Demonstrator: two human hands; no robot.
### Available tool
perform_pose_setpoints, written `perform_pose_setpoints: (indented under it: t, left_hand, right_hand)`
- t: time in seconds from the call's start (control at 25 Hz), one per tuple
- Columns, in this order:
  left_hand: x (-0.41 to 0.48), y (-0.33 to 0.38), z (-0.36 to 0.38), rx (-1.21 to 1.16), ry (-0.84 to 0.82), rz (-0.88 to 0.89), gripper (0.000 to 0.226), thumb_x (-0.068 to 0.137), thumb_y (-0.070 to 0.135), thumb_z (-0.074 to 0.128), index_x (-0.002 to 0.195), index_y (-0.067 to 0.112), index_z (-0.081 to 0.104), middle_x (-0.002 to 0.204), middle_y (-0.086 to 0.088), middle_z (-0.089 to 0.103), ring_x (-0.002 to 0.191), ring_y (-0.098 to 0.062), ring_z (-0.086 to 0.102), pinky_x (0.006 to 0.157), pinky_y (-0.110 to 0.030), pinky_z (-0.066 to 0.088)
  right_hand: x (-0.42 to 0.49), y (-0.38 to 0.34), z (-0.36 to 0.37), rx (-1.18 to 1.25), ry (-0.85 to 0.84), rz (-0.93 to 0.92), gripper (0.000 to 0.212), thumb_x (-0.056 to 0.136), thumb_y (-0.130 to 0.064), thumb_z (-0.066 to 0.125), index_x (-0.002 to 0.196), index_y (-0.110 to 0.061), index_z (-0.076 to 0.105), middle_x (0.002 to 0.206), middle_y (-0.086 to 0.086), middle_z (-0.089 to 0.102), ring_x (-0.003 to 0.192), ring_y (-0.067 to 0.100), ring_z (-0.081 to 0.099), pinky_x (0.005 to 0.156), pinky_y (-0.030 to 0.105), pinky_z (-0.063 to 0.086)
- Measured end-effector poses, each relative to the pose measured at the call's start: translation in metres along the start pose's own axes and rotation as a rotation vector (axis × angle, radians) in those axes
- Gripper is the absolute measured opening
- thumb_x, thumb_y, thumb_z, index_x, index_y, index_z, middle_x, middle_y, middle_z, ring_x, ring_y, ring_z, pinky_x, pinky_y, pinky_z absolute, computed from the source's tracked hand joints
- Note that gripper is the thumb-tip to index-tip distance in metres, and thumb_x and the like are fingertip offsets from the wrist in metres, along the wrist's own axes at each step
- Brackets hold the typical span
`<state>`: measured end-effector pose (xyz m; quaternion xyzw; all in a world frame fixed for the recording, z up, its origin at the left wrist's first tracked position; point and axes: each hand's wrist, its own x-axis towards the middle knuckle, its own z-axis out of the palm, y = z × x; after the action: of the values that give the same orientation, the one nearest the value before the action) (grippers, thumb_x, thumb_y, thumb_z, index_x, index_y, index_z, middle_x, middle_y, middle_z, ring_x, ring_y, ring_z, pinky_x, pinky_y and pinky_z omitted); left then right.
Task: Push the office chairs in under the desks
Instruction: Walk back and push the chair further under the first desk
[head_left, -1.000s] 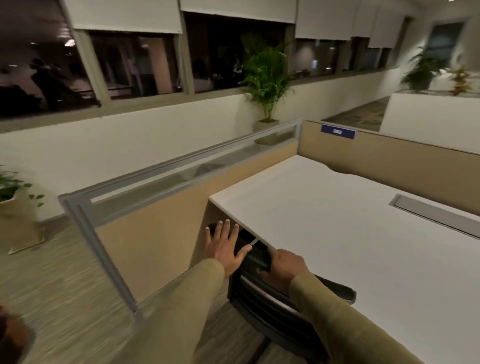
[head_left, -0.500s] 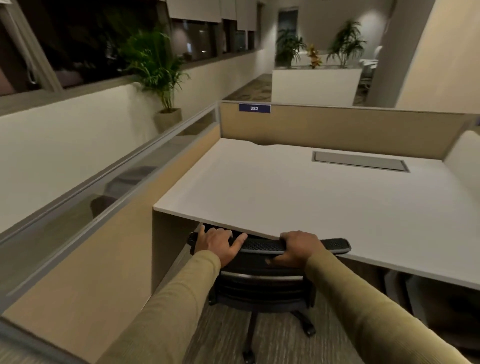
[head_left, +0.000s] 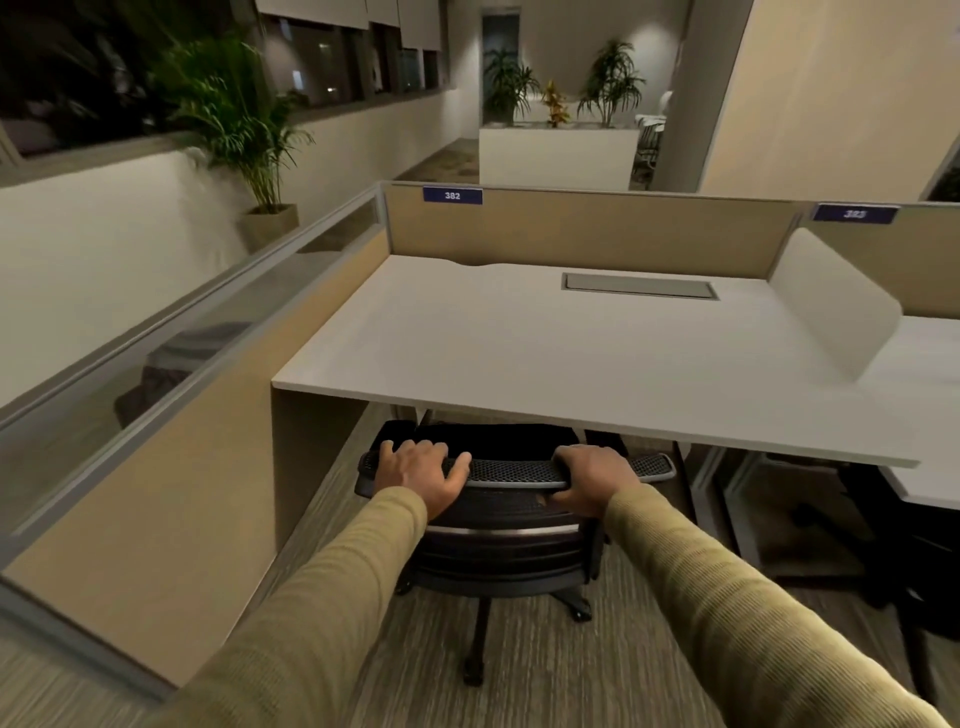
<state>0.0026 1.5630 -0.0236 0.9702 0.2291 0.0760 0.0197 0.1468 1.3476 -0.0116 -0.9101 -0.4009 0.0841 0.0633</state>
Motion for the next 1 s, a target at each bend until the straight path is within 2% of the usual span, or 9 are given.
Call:
perform_pose_setpoints:
  t: [0.28,0.48,0.56,1.0]
  left_hand:
    - [-0.087,0.028,-0.009,-0.020,0.076,0.060,0.048,0.094,0.059,0.031,0.072,0.025,0.058,0.068,0.006,0.057,0.072,-0.019,0.057,0.092,-0.044,0.038]
    - [-0.128,0.065,-0.016,-0.064,0.176,0.120,0.051,0.090,0.058,0.030,0.070,0.023,0.060,0.066,0.005,0.058,0.066,-0.018,0.053,0.087,-0.040,0.040]
    - [-0.139,0.079,-0.015,-0.084,0.220,0.143,0.050,0.090,0.058,0.032,0.070,0.022,0.061,0.066,0.005,0.059,0.064,-0.018,0.053,0.085,-0.039,0.040]
    - [-0.117,0.121,-0.003,-0.093,0.256,0.165,0.054,0.091,0.060,0.029,0.068,0.023,0.060,0.062,0.006,0.054,0.060,-0.017,0.050,0.081,-0.039,0.042]
  right_hand:
    - [-0.118,0.014,0.020,0.031,0.170,-0.021,0.037,0.076,-0.051,0.071,0.103,-0.029,0.059,0.105,-0.006,0.066,0.093,0.018,0.062,0.077,0.030,0.039]
    - [-0.186,0.037,0.025,-0.071,0.261,0.046,0.038,0.074,-0.046,0.068,0.107,-0.028,0.059,0.099,-0.004,0.065,0.094,0.021,0.062,0.085,0.035,0.044]
    - [-0.207,0.049,0.027,-0.100,0.297,0.071,0.041,0.072,-0.044,0.069,0.109,-0.027,0.060,0.096,-0.004,0.065,0.091,0.021,0.063,0.083,0.035,0.046]
    - [-0.205,0.094,0.015,-0.165,0.288,0.094,0.040,0.076,-0.049,0.068,0.109,-0.029,0.060,0.096,-0.005,0.065,0.089,0.019,0.061,0.081,0.034,0.044]
